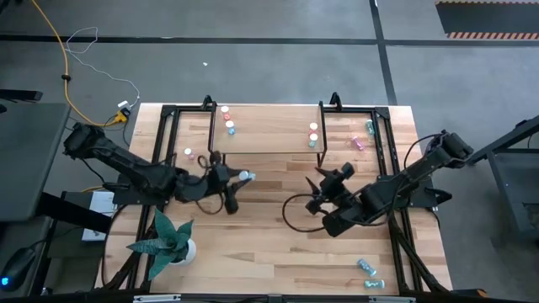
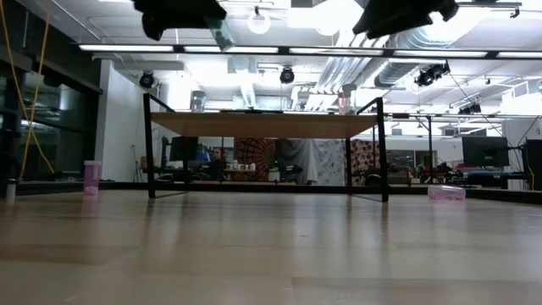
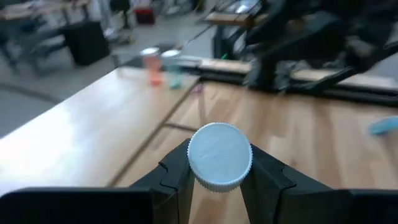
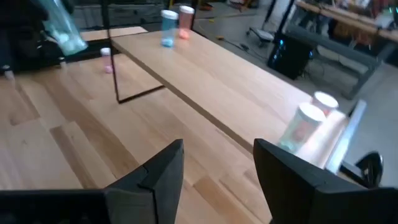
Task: Pick and place medicine bottles onto shelf by color
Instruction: Put the green pill bottle on the shelf
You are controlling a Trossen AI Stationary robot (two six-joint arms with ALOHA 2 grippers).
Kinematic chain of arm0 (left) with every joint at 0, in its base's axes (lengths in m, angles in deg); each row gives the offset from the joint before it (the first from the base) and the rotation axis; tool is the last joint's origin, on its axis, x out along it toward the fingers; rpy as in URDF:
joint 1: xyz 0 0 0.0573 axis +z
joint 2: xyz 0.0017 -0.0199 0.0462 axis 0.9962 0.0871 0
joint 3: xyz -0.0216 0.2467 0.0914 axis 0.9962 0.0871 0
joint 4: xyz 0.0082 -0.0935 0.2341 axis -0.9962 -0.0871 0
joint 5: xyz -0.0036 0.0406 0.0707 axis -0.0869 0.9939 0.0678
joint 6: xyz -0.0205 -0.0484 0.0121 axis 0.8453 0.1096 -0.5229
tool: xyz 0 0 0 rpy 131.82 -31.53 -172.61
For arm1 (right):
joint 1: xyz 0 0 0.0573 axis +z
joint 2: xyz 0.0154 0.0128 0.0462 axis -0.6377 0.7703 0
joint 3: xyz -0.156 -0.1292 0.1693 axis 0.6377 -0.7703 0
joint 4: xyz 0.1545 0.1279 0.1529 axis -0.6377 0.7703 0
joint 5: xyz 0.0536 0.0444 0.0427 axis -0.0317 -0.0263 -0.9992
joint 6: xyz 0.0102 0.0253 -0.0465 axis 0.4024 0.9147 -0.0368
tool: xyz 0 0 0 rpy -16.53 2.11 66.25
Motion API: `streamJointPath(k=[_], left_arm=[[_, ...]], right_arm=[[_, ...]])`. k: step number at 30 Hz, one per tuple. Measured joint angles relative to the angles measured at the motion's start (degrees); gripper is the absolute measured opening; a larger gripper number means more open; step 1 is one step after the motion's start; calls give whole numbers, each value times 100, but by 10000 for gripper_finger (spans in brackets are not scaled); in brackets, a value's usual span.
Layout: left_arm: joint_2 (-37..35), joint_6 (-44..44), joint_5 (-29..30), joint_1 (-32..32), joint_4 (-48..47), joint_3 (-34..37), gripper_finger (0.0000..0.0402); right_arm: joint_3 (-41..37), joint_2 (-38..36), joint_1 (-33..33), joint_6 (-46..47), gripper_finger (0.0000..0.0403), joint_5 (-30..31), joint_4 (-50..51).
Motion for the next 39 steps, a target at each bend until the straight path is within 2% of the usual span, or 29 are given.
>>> streamJointPath(k=[6,10,15,25,32,39], left_arm=[[164,803,-478,872,-2624,-1164,97],[266,958,-757,1473,-3251,-1443,97],[313,924,-1495,2192,-3227,-1484,97],[792,688,-2334,3274,-2897,-1473,97],[1182,662,-2445,3681,-2643,-1504,97],[1153,492,-2315,3742,-2640,-1491,97]], right_arm=[[0,0,-32,240,185,-118,208],[0,3,-44,239,185,-148,208],[0,3,-70,239,185,-150,204],[0,5,-231,258,185,-164,79],[0,5,-314,250,185,-399,53],[0,5,-334,239,185,-405,61]])
